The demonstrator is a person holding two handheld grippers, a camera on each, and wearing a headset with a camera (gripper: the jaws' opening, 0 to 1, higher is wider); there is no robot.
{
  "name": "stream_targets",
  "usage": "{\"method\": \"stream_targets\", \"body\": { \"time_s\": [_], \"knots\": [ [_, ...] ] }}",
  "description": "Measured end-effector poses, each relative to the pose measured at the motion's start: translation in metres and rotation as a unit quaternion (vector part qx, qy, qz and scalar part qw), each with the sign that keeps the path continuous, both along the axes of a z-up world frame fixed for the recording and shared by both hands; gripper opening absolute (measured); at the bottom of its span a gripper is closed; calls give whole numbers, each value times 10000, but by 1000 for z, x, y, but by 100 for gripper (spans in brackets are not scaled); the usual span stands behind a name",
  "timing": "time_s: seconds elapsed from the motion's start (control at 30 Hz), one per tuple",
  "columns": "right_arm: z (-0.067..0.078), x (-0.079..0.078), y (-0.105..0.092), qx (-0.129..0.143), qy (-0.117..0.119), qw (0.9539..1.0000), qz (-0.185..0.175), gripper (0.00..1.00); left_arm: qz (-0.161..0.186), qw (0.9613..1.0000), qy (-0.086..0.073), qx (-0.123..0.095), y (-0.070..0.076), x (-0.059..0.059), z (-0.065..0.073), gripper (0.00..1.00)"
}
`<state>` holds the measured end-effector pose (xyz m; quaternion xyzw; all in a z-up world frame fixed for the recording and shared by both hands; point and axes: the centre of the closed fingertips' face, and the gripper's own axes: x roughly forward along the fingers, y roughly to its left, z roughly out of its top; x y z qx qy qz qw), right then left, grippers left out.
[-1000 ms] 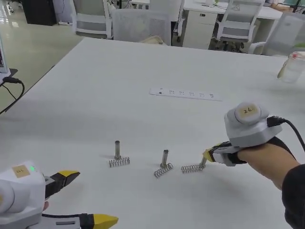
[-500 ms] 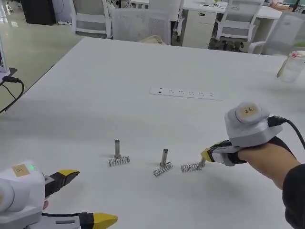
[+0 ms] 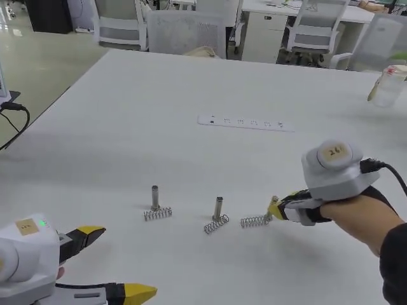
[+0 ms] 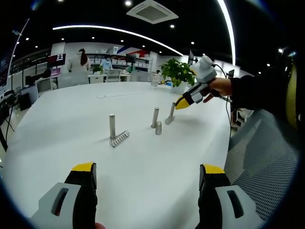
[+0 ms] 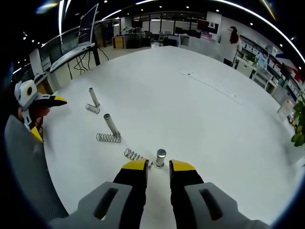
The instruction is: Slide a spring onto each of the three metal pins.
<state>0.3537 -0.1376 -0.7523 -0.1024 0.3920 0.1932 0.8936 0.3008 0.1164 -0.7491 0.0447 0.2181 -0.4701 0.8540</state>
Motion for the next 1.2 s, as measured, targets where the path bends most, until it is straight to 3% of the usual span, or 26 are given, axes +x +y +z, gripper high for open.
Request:
{"method": "stream_targets", "body": {
  "time_s": [0.73, 1.2],
  "knots": [
    [-12, -21, 4, 12, 109, 9998, 154, 18, -119, 9999, -52, 47, -5, -5, 6, 86],
    [0, -32, 7, 125, -46, 9998, 120, 19, -291, 9993, -125, 182, -7, 2, 9, 86]
  ]
}}
